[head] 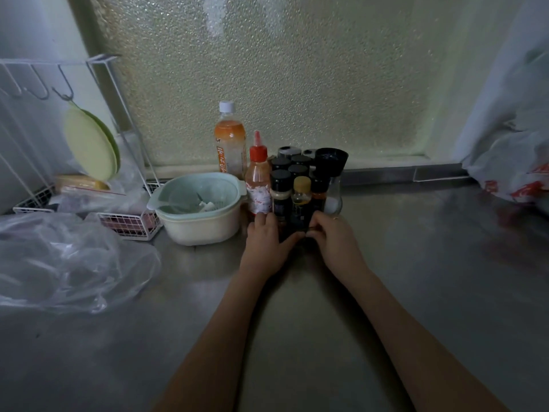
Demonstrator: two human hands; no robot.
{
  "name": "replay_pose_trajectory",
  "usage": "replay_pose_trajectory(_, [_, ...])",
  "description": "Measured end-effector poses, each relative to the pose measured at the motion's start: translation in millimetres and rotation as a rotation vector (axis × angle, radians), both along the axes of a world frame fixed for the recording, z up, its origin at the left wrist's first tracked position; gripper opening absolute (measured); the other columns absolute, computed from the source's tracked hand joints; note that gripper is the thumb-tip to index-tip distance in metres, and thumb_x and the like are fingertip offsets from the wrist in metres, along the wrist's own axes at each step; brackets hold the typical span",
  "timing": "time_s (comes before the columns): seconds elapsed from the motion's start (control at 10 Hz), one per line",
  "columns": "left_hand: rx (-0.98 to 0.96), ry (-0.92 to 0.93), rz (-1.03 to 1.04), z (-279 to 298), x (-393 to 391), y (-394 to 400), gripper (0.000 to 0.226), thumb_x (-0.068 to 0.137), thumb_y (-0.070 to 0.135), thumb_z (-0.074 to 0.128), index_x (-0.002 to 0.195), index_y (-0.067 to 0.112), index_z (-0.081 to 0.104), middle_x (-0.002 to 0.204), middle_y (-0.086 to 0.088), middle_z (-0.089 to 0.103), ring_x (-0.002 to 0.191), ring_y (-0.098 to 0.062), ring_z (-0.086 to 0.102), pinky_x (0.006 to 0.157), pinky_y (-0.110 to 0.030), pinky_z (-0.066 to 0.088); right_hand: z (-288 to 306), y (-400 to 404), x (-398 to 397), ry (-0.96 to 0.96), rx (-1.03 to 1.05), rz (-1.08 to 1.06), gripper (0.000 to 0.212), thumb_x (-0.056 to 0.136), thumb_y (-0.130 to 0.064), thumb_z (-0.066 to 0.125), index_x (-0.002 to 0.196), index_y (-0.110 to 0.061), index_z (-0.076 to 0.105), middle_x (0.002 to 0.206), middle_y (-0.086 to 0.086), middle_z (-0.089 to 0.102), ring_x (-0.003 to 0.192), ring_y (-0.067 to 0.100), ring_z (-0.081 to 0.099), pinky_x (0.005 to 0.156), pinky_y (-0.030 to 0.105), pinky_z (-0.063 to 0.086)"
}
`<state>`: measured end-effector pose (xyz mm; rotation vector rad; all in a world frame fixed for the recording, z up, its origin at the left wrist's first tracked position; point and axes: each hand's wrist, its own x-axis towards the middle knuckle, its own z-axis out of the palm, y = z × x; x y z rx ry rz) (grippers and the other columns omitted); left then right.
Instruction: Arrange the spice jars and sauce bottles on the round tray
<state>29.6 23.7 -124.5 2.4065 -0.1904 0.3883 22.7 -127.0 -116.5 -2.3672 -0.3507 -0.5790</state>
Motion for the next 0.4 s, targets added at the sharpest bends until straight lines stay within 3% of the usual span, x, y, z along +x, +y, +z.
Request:
replay_pose_trajectory(0.2, [0.075,-0.007,-0.003,0,7,2,0.061,0.085,0.052,0.056,0.12,0.004,0.043,0.125,-0.019,0.044,0.116,-0.038,0.039,0.1,-0.044,0.032,-1,0,10,-0.024,0.005,0.012,0.012,0.078,-0.001,0.063,0.076,-0.006,0.053,0.076,0.007,0.055,0.073,0.019,0.048,0.058,0.013,0.029])
replay_pose_trajectory(0.3, [0.042,-0.011,-0.004,1,3,2,0.062,0.084,0.05,0.058,0.124,0.006,0.041,0.125,-0.017,0.044,0.116,-0.036,0.041,0.097,-0.044,0.036,-1,1,8,-0.021,0.003,0.015,0.01,0.079,-0.002,0.064,0.078,-0.005,0.055,0.078,0.008,0.057,0.074,0.021,0.051,0.058,0.021,0.034])
replay_pose_trajectory(0.4, [-0.056,-0.239,0.005,20,-11,2,0.05,0.083,0.045,0.057,0.116,0.009,0.047,0.112,-0.009,0.049,0.097,-0.027,0.055,0.072,-0.034,0.046,4,-1,5,0.009,-0.04,-0.009,0.005,0.083,-0.008,0.061,0.086,-0.01,0.058,0.088,0.009,0.062,0.083,0.024,0.057,0.067,0.035,0.046])
